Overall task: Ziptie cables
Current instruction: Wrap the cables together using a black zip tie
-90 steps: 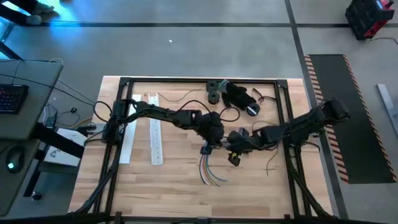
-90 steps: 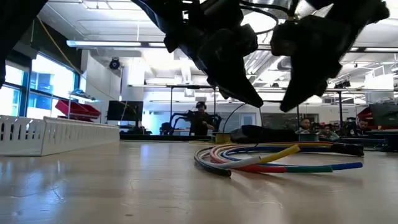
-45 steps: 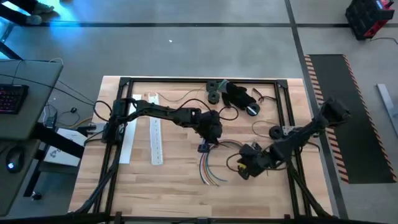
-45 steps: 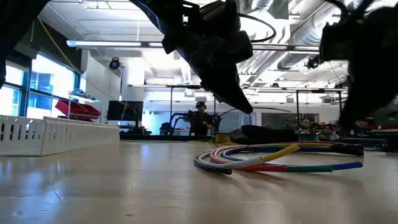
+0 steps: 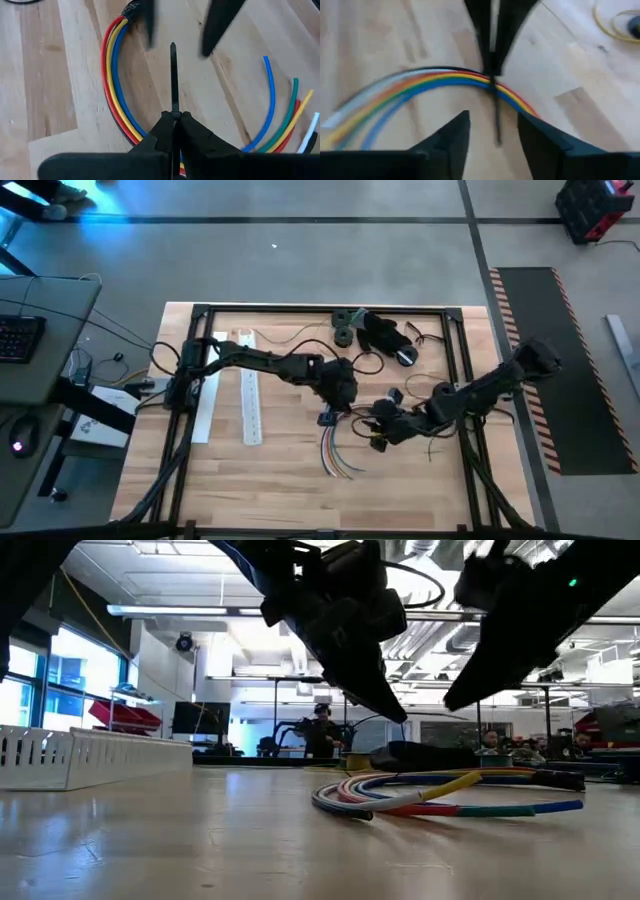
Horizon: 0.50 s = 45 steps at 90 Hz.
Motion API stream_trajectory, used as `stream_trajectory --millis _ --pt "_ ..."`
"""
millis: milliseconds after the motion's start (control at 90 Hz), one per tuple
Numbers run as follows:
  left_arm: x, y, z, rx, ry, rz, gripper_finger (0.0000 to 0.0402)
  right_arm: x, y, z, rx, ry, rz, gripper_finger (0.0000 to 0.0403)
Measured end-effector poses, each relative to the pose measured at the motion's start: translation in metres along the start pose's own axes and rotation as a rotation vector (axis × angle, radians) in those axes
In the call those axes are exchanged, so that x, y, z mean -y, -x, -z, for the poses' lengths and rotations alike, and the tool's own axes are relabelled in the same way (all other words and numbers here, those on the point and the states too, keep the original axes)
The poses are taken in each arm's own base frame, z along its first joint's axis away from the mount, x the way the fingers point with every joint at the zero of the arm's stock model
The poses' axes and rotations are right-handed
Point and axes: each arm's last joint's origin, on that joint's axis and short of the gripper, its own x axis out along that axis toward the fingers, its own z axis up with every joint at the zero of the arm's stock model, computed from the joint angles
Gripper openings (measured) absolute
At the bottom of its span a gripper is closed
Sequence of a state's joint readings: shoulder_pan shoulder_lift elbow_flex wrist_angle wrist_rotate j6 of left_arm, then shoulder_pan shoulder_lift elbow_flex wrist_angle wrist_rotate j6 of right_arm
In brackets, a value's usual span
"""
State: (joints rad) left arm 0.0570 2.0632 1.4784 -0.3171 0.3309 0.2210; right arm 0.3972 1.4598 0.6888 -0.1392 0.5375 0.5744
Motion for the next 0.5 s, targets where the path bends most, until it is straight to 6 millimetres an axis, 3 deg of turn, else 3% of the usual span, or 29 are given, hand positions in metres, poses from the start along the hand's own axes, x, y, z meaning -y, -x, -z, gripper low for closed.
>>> stream_trajectory --millis 211,500 --pt "0.002 -0.001 0.0 0.0 -0.003 0.003 0.0 -0.002 -0.022 -0.004 0.029 -0.009 -0.039 0.016" --pt "0.002 -0.001 0.0 -0.001 -0.004 0.003 0.0 0.002 -0.034 -0.002 -0.005 -0.079 -0.041 0.0049"
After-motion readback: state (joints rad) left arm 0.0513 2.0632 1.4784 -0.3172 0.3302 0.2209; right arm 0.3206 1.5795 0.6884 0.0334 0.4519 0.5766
